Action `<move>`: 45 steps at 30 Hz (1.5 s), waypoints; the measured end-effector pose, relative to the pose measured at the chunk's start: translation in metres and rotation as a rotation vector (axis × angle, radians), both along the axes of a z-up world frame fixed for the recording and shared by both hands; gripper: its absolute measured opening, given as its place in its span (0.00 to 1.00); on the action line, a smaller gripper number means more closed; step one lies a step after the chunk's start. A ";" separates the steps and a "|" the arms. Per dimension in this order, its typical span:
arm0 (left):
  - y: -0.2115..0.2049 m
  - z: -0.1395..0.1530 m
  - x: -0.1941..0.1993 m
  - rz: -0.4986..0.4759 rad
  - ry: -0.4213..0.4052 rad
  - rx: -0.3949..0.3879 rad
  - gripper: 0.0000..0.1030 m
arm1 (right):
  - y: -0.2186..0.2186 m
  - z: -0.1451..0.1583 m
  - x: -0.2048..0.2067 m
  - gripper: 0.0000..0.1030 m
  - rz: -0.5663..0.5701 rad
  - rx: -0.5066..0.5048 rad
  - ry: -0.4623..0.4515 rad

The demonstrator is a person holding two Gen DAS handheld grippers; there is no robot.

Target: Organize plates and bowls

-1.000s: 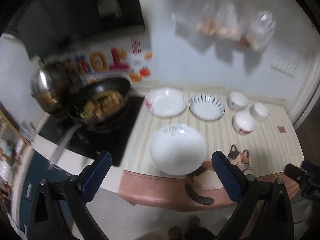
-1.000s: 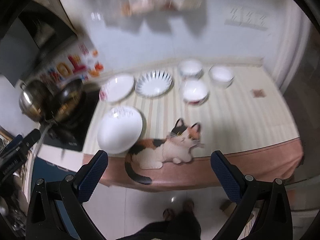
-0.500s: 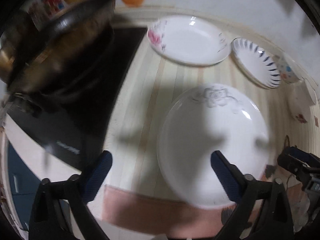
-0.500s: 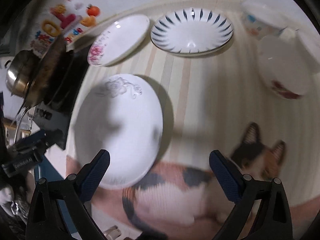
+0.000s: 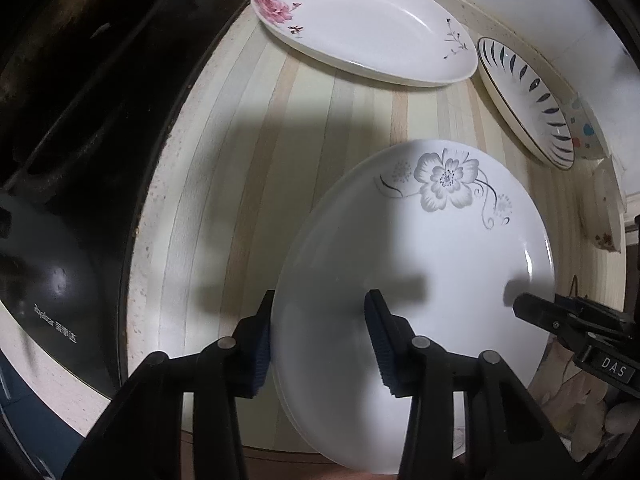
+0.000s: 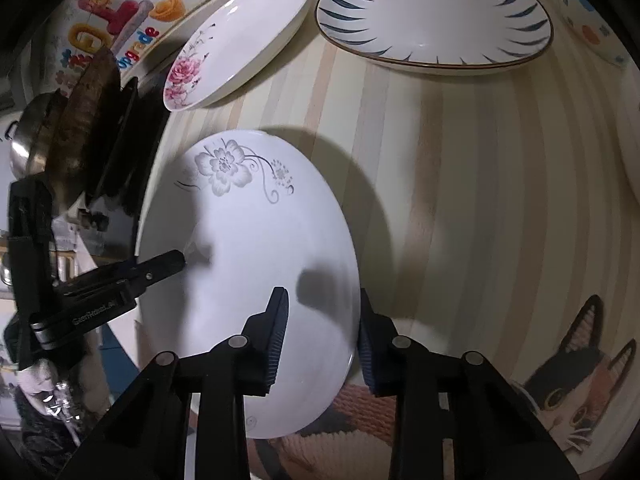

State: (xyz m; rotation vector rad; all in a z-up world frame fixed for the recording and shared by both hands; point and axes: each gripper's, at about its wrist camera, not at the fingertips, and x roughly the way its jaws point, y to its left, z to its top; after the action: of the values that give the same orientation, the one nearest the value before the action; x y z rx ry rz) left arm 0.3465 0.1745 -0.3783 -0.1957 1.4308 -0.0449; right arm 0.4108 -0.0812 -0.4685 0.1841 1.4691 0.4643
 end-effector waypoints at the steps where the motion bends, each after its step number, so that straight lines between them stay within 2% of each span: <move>1: 0.001 0.000 -0.001 0.000 -0.002 0.000 0.39 | 0.000 0.000 0.000 0.34 0.003 -0.006 -0.004; 10: -0.016 0.021 -0.008 -0.034 -0.050 0.027 0.39 | -0.015 0.004 -0.006 0.34 0.000 -0.020 0.003; 17: -0.041 0.042 -0.017 -0.076 -0.085 0.021 0.39 | -0.052 0.030 -0.018 0.34 -0.034 -0.003 -0.031; 22: -0.073 0.046 -0.023 -0.115 -0.087 0.000 0.39 | -0.084 0.048 -0.032 0.34 -0.062 -0.012 -0.060; 27: -0.123 0.042 -0.023 -0.168 -0.074 -0.019 0.39 | -0.128 0.057 -0.048 0.34 -0.108 -0.027 -0.065; 35: -0.179 0.031 -0.031 -0.261 -0.060 -0.035 0.39 | -0.192 0.044 -0.069 0.34 -0.202 -0.050 -0.031; 45: -0.208 0.017 -0.036 -0.319 -0.036 -0.016 0.39 | -0.232 0.022 -0.084 0.34 -0.267 -0.058 0.001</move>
State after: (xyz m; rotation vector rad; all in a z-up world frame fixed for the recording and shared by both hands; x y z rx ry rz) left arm 0.3110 -0.0330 -0.3617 0.0215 1.4143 -0.3196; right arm 0.3263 -0.3127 -0.4462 0.3297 1.4327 0.2053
